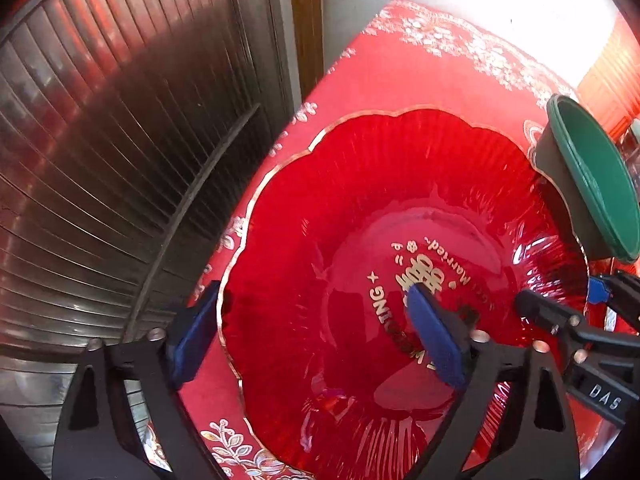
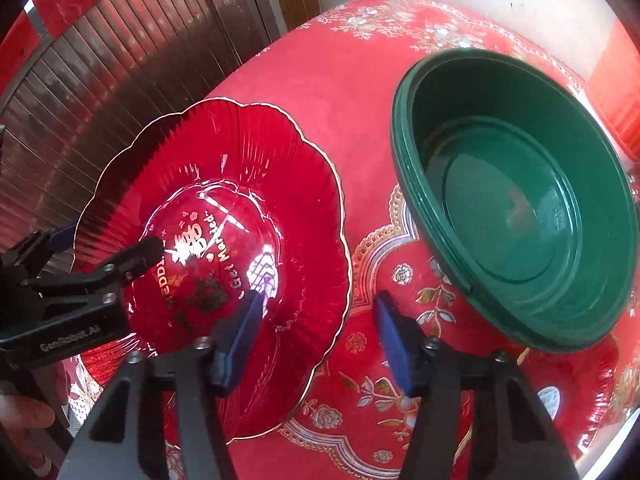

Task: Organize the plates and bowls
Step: 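Close both grippers on the rim of the large red plate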

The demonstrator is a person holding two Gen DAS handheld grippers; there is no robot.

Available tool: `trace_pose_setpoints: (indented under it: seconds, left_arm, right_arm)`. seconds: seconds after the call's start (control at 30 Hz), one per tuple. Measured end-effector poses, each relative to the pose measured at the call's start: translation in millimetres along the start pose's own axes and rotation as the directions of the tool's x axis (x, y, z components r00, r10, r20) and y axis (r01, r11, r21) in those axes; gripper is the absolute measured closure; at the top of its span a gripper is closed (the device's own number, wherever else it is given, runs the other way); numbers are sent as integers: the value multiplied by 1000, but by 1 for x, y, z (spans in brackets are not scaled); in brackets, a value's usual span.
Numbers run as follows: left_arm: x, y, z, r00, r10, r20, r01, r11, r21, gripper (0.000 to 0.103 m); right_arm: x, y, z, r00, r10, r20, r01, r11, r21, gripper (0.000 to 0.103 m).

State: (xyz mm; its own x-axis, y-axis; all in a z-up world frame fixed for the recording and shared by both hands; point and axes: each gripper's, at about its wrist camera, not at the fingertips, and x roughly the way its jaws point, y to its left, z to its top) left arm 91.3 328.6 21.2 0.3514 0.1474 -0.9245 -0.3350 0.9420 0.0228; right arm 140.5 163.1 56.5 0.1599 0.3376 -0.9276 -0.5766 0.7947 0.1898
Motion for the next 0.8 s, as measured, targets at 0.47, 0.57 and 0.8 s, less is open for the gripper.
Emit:
trace_pose_setpoints:
  seconds: [0.47, 0.57, 0.8]
  left_arm:
    - [-6, 15, -6, 999, 37, 0, -37, 999, -29, 62]
    - [-12, 19, -11, 999, 36, 1, -36, 999, -37, 63]
    - [-43, 29, -38, 999, 44, 29, -42, 997, -70, 65]
  right_arm:
    - [-7, 17, -7, 996, -75, 51, 79, 993, -93, 79]
    - [-15, 21, -12, 992, -94, 79, 103, 988, -115, 79]
    - [-36, 31, -23, 989, -89, 117, 109, 978, -176, 78]
